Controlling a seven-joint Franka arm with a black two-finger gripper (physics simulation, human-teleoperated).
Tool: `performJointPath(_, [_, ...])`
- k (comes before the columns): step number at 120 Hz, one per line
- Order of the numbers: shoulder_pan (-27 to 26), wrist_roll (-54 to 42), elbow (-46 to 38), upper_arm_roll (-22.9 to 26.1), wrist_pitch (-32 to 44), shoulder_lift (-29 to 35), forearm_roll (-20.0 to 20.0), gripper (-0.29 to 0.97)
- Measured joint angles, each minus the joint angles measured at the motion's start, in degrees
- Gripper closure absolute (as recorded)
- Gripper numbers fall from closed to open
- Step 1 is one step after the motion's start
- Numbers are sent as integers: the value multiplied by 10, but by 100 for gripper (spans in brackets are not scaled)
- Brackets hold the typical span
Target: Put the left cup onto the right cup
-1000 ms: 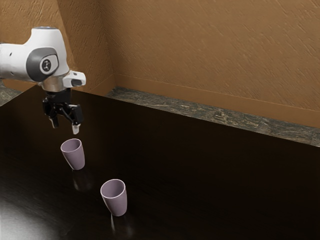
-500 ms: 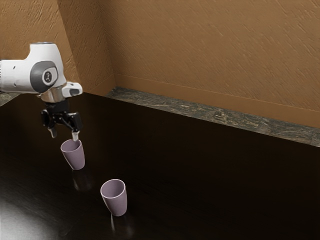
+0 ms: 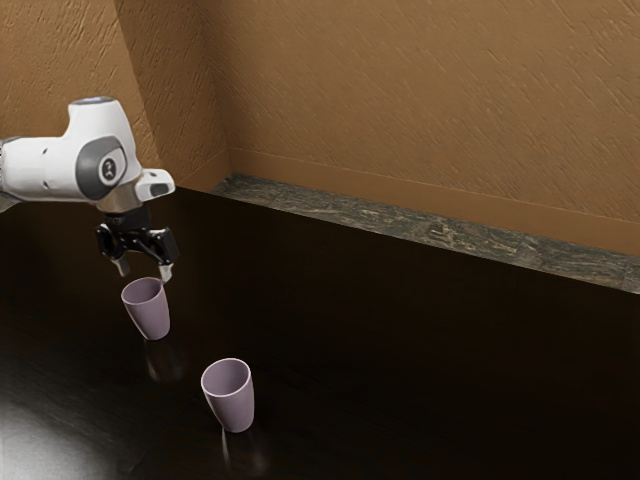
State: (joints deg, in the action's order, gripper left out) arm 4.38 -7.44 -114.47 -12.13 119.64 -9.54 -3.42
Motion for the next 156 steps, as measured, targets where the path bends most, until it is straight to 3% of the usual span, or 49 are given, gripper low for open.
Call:
performJointPath(57, [0,5,1,0,47,-40,-13,0])
performJointPath(156, [-2,10,-19,6,50,-64,-14,1])
